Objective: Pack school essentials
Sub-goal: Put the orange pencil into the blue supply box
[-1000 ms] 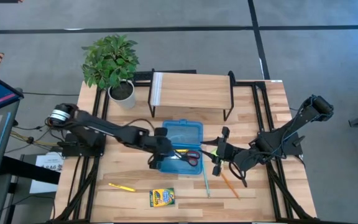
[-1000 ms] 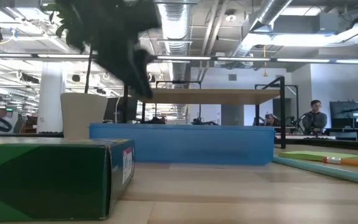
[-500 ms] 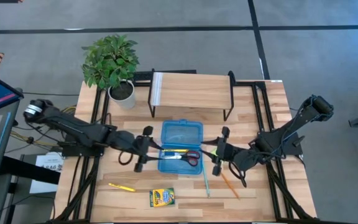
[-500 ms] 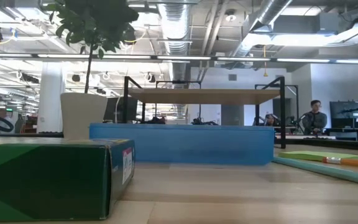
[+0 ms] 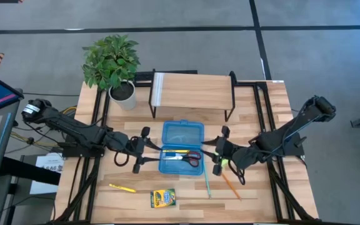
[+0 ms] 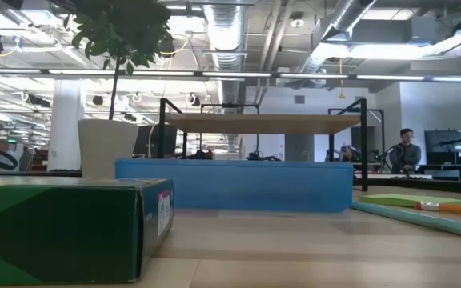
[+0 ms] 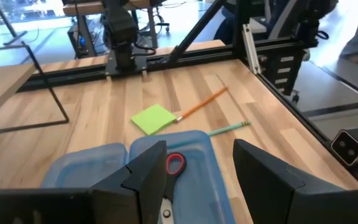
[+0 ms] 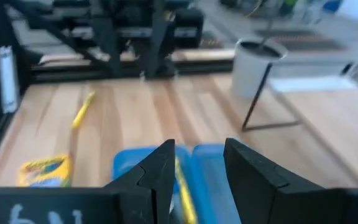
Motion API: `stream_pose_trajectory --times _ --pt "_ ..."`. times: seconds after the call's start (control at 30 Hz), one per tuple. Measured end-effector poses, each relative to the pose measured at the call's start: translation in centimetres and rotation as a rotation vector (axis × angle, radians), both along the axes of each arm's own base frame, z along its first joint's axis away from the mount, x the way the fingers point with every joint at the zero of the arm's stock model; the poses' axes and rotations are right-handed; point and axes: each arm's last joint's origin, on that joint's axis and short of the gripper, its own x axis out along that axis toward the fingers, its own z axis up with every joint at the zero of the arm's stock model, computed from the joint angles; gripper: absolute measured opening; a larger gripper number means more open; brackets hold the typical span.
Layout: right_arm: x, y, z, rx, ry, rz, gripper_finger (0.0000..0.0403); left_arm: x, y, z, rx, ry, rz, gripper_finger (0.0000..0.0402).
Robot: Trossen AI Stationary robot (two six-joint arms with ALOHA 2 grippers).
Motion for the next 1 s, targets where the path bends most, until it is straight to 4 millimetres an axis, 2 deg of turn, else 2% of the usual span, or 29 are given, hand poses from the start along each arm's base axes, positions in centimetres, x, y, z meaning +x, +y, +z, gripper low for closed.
stream_pose_trajectory --times 0.2,0.4,0.5,0.73,0.9,1.0 --pt "-0.6 -1.4 -0.2 0.158 0.194 -0.064 0.0162 -0.1 0.0 -0.3 0.013 -0.006 0.003 0.0174" --pt "-1.9 -2.7 -1.9 0.341 0.43 -0.158 0.0162 -0.8 0.2 -2.5 -0.03 -0.04 0.011 0.0174" --pt "-2.4 -2.8 -2.3 0.399 0.48 -0.2 0.0162 -1.1 0.3 -3.3 -0.057 -0.028 0.02 0.0174" --pt "-2.7 -0.6 -3.0 0.527 0.525 -0.187 0.0162 -1.2 0.2 -3.6 -0.081 -0.004 0.022 0.0174" --pt "-2.2 1.8 -5.6 0.509 0.642 -0.172 0.0162 -1.8 0.1 -3.4 -0.009 -0.032 0.005 0.0174" --pt "-1.8 3.1 -7.6 0.516 0.727 -0.179 0.0162 -2.2 0.3 -3.1 -0.023 -0.094 0.026 0.0174"
